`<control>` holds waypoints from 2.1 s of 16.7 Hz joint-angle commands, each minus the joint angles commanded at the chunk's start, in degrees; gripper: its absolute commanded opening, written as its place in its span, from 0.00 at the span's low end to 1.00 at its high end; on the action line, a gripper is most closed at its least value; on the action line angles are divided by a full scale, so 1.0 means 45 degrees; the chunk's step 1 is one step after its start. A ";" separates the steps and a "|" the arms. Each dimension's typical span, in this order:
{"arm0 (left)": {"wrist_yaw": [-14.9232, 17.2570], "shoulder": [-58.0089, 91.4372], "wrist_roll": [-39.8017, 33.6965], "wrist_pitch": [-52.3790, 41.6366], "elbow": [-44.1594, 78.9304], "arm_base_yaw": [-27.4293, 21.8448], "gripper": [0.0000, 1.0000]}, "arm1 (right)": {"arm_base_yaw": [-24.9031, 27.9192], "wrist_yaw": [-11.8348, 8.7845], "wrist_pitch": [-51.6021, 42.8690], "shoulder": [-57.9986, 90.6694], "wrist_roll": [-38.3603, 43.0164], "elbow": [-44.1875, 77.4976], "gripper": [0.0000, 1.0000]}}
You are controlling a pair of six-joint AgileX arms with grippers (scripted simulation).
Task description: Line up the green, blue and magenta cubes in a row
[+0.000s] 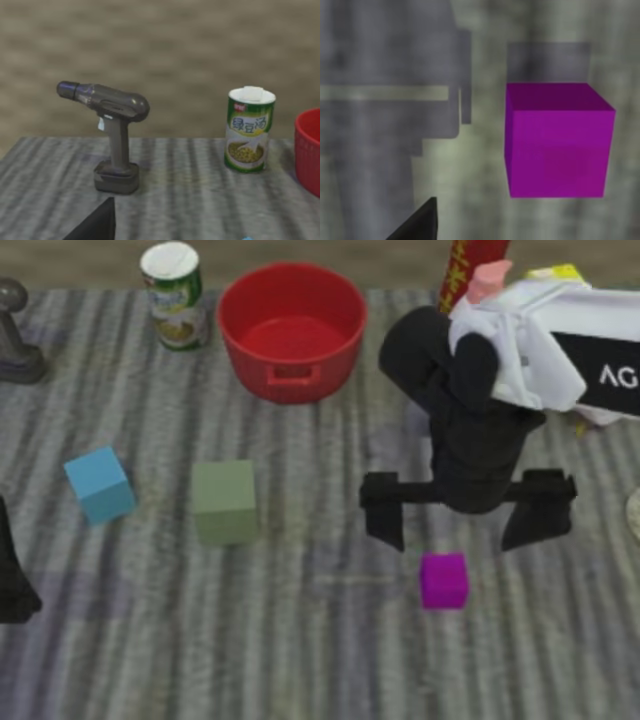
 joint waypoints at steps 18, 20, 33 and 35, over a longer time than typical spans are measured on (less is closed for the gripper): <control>0.0034 1.0047 0.4720 -0.5567 0.8376 -0.0495 1.00 | -0.0983 -0.0270 0.4354 -0.8766 -0.3074 -0.7358 1.00; 0.0027 1.2986 0.5929 -0.7037 1.0451 -0.0621 1.00 | -0.1596 -0.0307 0.5391 -1.1147 -0.3859 -0.9468 1.00; 0.0011 2.6496 1.1862 -1.4062 2.1000 -0.1206 1.00 | -0.7232 -0.0264 1.2458 -2.4365 -0.7711 -1.8315 1.00; 0.0028 2.7140 1.2164 -1.4370 2.1587 -0.1236 1.00 | -0.7661 -0.0258 1.3041 -2.5027 -0.7869 -1.8542 1.00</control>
